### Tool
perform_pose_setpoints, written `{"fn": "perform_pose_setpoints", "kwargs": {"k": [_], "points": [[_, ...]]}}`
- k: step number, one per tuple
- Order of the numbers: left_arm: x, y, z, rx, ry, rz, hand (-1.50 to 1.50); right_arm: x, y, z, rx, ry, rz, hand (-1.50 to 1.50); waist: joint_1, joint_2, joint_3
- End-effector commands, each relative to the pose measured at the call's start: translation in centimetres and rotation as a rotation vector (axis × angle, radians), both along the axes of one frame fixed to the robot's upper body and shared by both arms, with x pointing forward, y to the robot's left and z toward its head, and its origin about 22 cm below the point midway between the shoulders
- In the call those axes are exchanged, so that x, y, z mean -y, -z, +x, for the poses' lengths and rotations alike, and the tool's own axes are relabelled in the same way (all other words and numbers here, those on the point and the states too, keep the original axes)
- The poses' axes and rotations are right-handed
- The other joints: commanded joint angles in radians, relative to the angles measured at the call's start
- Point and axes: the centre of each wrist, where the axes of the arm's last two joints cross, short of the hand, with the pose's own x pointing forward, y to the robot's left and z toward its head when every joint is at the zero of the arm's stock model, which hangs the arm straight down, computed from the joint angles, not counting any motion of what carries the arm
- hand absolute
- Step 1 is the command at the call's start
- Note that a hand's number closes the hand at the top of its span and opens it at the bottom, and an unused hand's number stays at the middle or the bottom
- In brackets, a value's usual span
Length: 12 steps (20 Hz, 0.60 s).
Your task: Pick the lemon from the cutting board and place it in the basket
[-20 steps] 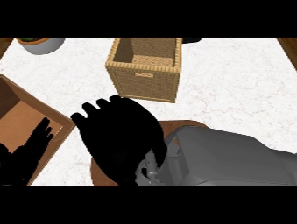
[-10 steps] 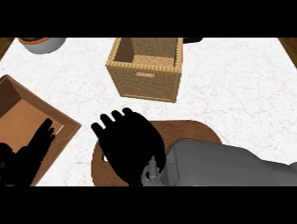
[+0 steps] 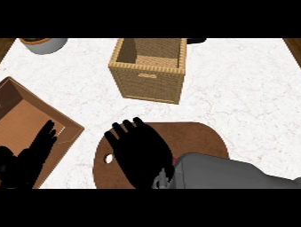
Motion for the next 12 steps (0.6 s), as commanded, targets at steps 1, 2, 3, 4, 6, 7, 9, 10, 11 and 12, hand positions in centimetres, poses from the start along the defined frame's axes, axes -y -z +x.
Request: {"fn": "perform_pose_setpoints", "kwargs": {"k": [1,2,3,4,6,7,9,10,11,12], "points": [[-2.6,3.5,-1.1,-0.175,-0.021,-0.015,0.0,-0.1,1.5,0.2,0.0,0.066,-0.009,-1.5,0.004,0.019,-0.03],[-1.1,3.4,0.4,-0.159,-0.017,-0.014,0.0,0.3,1.5,-0.3,0.015,0.043,0.004,-1.5,-0.007,0.019,-0.03],[-0.4,4.4,-0.5,-0.166,-0.028,-0.005,0.0,-0.7,1.8,-0.7,0.014,0.038,-0.006,-1.5,-0.001,0.019,-0.03],[-1.2,4.0,-0.8,-0.163,-0.013,-0.023,0.0,0.8,1.5,-0.2,0.009,0.048,0.016,-1.5,-0.004,0.018,-0.03],[-0.7,3.8,-0.7,-0.171,0.003,-0.012,0.0,-0.2,2.6,-0.2,0.014,0.047,0.001,-1.5,0.004,0.019,-0.03],[-0.1,4.9,-1.0,-0.174,0.002,-0.018,0.0,-0.1,2.5,-0.2,0.017,0.048,0.007,-1.5,-0.001,0.02,-0.03],[-1.4,4.4,-1.2,-0.178,-0.018,-0.013,0.0,-0.3,4.5,-1.0,0.008,0.04,-0.002,-1.5,0.004,0.021,-0.03],[-1.6,4.7,-0.6,-0.179,-0.012,-0.017,0.0,-0.7,3.1,-0.7,0.029,0.025,-0.004,-1.5,-0.003,0.021,-0.031],[-1.1,4.0,-0.7,-0.175,-0.013,-0.013,0.0,-0.4,3.6,0.7,0.026,0.053,0.006,-1.5,0.009,0.022,-0.03],[-0.2,4.8,-1.6,-0.174,-0.006,-0.018,0.0,-0.7,4.3,-1.2,-0.004,0.042,-0.016,-1.5,0.002,0.018,-0.03]]}}
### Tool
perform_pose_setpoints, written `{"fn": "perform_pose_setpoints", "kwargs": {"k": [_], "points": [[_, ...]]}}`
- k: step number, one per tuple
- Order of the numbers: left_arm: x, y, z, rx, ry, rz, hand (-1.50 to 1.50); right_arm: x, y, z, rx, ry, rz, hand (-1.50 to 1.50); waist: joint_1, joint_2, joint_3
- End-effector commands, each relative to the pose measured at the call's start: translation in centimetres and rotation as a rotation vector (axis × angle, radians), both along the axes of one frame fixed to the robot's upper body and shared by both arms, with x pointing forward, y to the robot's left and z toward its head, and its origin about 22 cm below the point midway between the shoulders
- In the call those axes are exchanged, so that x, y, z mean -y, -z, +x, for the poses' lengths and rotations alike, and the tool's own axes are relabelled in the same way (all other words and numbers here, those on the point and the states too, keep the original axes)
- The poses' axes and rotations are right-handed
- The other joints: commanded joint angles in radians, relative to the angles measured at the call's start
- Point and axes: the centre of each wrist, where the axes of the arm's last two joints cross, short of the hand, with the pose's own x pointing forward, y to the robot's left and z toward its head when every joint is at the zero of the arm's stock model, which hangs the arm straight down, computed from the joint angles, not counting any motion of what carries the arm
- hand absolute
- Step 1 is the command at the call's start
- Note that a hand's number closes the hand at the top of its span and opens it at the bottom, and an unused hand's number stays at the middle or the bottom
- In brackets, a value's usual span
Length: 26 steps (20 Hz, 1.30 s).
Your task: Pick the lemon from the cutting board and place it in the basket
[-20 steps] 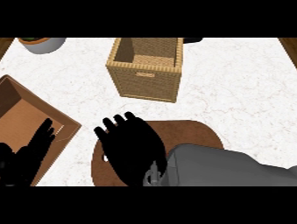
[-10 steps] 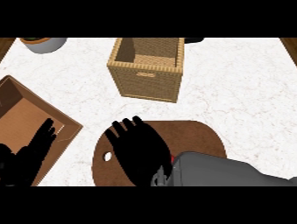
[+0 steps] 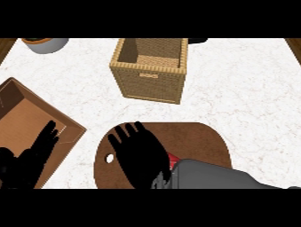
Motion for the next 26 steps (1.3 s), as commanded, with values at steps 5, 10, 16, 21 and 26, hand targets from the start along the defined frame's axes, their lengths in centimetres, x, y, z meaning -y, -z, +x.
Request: {"fn": "perform_pose_setpoints", "kwargs": {"k": [5,10,16,21,26], "points": [[0.8,4.1,-0.4,-0.181,-0.022,-0.007,0.0,-0.6,3.7,-0.2,-0.025,0.034,-0.138,-1.5,-0.007,0.02,-0.033],[-0.9,3.6,0.3,-0.179,-0.037,-0.012,0.0,-1.1,4.3,0.5,-0.037,0.044,-0.135,-1.5,-0.002,0.02,-0.033],[-0.1,4.0,-0.6,-0.172,-0.01,0.008,0.0,-0.6,5.3,0.0,-0.035,0.031,-0.105,-1.5,-0.005,0.016,-0.032],[0.0,3.7,-1.0,-0.19,-0.021,-0.003,0.0,-0.2,6.7,2.1,-0.027,0.068,-0.106,-1.5,0.004,0.02,-0.032],[-1.7,3.7,-0.2,-0.177,-0.03,-0.004,0.0,-1.5,6.3,0.2,0.05,-0.043,-0.124,1.5,-0.002,0.018,-0.033]]}}
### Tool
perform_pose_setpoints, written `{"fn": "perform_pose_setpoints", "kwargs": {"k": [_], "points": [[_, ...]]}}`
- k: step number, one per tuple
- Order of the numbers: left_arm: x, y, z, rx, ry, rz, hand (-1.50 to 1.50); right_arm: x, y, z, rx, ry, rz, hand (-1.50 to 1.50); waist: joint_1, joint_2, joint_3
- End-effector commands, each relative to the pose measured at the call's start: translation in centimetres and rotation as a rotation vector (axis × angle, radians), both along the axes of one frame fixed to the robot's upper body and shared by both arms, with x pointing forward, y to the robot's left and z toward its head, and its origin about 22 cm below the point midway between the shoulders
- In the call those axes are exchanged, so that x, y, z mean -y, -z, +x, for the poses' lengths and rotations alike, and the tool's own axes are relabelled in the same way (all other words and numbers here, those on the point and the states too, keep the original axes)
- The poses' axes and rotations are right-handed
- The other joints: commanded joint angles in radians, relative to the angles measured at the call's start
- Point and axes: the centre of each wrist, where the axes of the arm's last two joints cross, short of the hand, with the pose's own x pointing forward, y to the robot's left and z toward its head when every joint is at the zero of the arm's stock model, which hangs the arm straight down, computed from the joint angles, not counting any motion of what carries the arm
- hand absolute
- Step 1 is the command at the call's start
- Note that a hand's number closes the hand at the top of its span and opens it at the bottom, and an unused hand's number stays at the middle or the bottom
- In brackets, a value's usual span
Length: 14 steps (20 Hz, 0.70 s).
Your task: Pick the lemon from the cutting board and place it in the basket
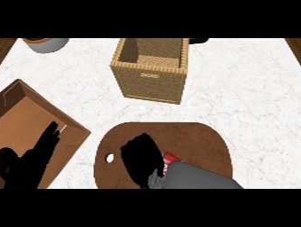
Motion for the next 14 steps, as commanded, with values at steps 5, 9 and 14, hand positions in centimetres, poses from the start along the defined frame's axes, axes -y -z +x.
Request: {"fn": "perform_pose_setpoints", "kwargs": {"k": [5,9,14], "points": [[-1.2,3.7,-0.7,-0.161,-0.027,0.013,0.0,-0.1,0.3,0.9,0.108,-0.108,-0.056,1.5,0.002,0.018,-0.029],[0.1,4.1,-1.2,-0.188,-0.029,-0.011,0.0,1.0,0.4,1.5,0.102,-0.112,-0.034,1.5,-0.001,0.018,-0.029],[-0.5,2.9,-0.9,-0.153,0.014,-0.01,0.0,-2.4,-0.3,1.7,0.152,0.208,0.016,1.5,0.035,0.024,-0.031]]}}
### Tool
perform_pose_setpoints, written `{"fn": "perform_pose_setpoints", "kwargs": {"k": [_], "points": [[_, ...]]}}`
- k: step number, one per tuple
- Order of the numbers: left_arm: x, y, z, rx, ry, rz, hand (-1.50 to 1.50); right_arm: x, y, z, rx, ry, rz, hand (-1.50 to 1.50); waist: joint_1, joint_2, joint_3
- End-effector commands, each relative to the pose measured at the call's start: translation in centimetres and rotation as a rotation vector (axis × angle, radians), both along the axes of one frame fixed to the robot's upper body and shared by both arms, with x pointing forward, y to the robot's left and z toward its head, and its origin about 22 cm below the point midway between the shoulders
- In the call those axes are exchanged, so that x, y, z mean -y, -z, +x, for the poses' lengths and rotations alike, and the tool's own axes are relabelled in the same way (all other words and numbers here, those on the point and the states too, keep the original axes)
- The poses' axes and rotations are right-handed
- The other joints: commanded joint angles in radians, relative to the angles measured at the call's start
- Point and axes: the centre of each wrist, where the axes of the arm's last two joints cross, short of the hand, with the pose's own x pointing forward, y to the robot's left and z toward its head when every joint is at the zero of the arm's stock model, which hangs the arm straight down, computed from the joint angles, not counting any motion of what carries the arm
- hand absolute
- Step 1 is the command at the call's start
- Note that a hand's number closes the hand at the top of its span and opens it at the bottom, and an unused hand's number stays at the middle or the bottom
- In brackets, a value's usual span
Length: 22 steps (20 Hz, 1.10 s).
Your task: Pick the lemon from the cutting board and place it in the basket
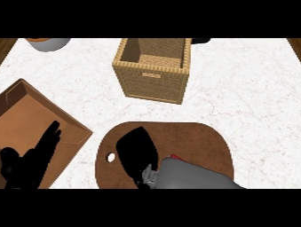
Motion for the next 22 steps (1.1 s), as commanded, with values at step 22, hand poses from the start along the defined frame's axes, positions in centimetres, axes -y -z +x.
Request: {"fn": "perform_pose_setpoints", "kwargs": {"k": [22], "points": [[0.9,2.1,1.0,-0.159,0.055,0.035,0.0,-3.1,-18.4,6.8,0.532,0.794,1.007,1.5,0.084,0.012,-0.032]]}}
